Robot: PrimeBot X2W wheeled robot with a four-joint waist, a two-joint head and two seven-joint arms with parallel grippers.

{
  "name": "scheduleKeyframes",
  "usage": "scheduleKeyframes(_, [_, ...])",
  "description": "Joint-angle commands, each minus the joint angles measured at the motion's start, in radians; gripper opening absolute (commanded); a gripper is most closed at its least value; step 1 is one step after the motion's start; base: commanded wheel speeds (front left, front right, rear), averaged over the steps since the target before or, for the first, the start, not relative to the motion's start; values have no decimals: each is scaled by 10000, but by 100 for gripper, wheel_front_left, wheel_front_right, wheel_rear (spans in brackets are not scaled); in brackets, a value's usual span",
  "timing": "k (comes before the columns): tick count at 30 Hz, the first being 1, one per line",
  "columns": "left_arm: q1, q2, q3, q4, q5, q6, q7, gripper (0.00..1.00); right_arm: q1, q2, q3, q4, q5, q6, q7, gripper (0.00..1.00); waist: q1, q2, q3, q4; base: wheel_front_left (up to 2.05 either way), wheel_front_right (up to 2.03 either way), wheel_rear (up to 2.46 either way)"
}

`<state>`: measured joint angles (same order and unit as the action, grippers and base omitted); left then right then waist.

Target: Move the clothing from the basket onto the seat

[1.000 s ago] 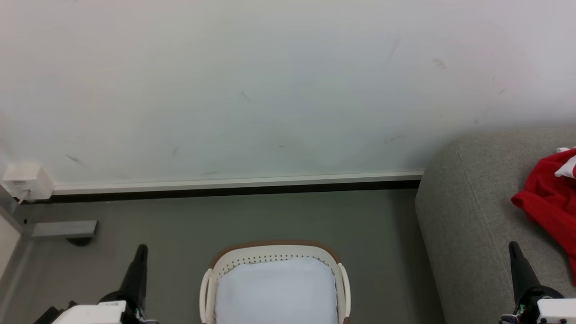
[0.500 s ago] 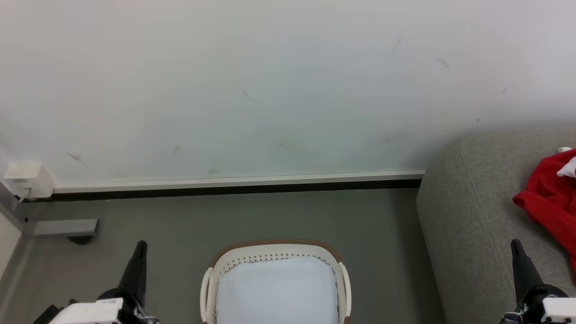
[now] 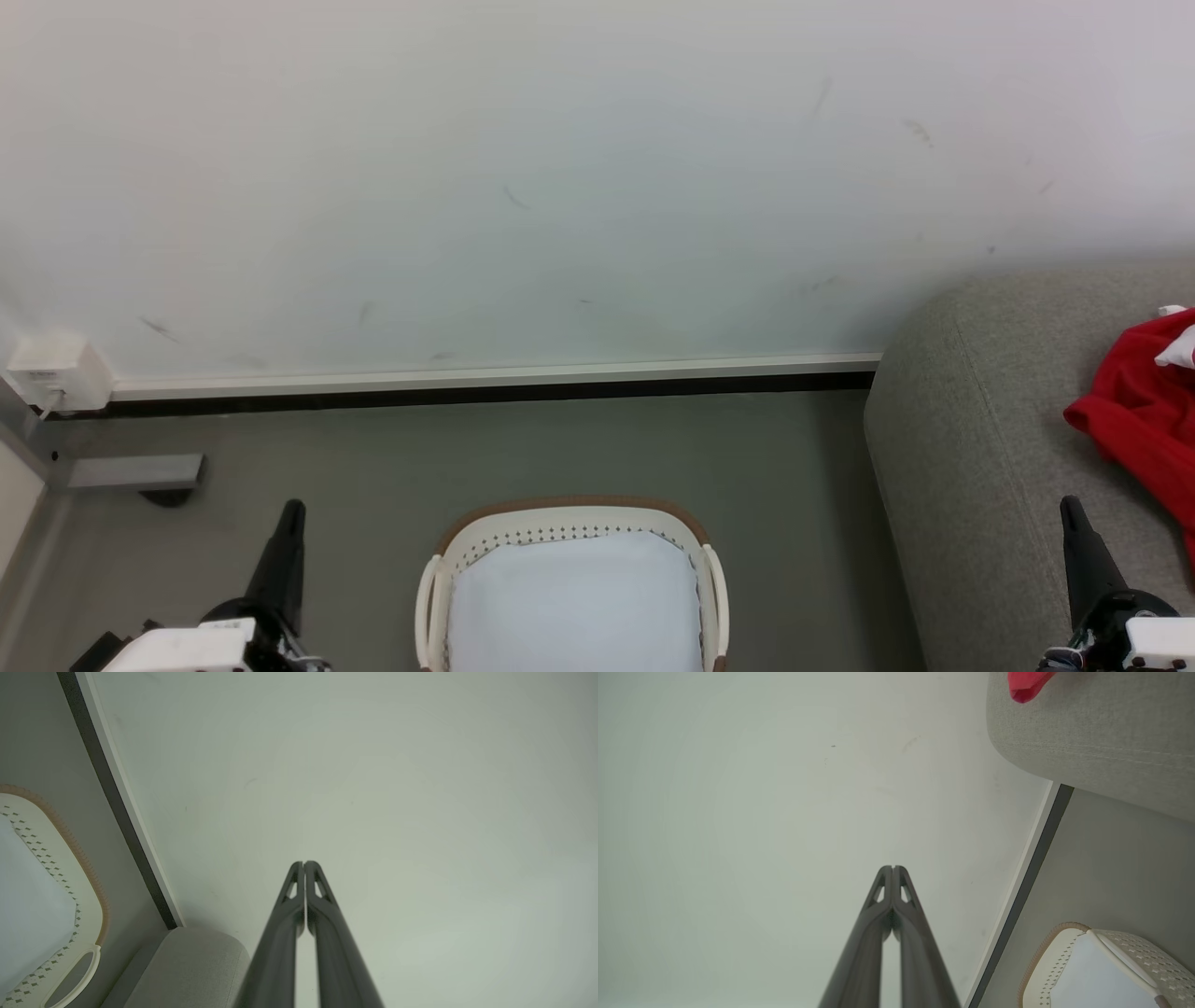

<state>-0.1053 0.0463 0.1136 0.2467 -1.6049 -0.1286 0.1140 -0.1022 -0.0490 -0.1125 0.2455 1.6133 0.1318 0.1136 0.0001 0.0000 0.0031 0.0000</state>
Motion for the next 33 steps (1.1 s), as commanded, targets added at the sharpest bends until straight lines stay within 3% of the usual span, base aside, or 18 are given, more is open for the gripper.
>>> scheduleKeyframes(1, [-89, 74, 17, -31, -147, -45, 40, 0, -122, -47, -42, -43, 3, -21, 32, 0, -1, 0, 0, 0, 0, 0, 0])
scheduleKeyframes(33, [-88, 74, 15, -32, -148, -45, 39, 0, -123, -40, -50, -41, -8, -21, 39, 0, -1, 0, 0, 0, 0, 0, 0])
